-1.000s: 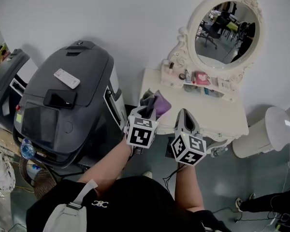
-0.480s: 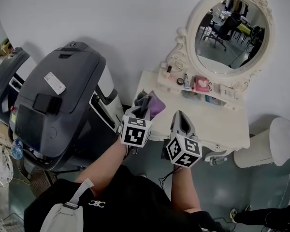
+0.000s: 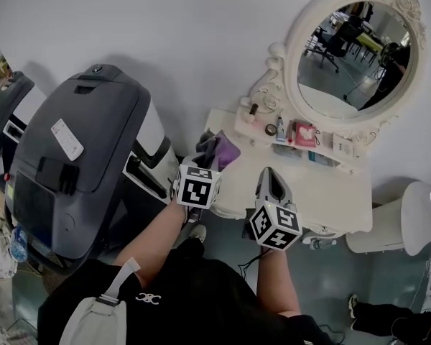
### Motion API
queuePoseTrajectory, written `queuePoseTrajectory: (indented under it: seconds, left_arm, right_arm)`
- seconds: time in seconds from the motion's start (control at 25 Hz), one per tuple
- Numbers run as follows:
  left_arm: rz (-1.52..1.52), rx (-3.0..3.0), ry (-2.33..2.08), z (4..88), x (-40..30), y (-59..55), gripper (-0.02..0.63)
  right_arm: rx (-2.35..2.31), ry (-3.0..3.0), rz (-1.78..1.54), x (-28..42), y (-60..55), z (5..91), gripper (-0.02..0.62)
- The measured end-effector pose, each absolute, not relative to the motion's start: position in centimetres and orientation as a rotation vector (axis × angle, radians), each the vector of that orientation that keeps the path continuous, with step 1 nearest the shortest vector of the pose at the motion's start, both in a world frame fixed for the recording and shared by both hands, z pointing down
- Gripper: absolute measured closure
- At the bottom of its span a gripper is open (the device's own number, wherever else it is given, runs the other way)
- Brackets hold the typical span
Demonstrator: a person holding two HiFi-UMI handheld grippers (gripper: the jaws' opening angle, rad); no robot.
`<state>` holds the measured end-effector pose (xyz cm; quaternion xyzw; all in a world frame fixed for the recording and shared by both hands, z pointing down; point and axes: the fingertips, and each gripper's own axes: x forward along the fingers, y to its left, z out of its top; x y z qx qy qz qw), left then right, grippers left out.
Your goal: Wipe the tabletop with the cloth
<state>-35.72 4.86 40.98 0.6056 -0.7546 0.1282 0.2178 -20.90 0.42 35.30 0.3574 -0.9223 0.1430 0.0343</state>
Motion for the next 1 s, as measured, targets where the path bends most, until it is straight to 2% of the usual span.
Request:
queuePoseTrajectory:
  seconds: [0.44, 0.8, 1.0]
  left_arm:
    - [0.425, 1.653, -2.022, 45.6, -44.0, -3.3, 0.557]
    - [0.531, 1.621, -1.939, 51.3, -48.4, -9.4, 0.557]
    - [0.684, 1.674, -1.92, 53.8, -50.8, -14.3, 0.556]
  right_arm:
    - [1.146, -2.772, 0.412, -25.1, -5.8, 36.4, 0.591]
    - [1.211, -2.663, 0.459, -24.8, -7.3, 39.2, 0.591]
    - [1.27, -2.601, 0.452, -23.9, -8.7, 39.9, 0.591]
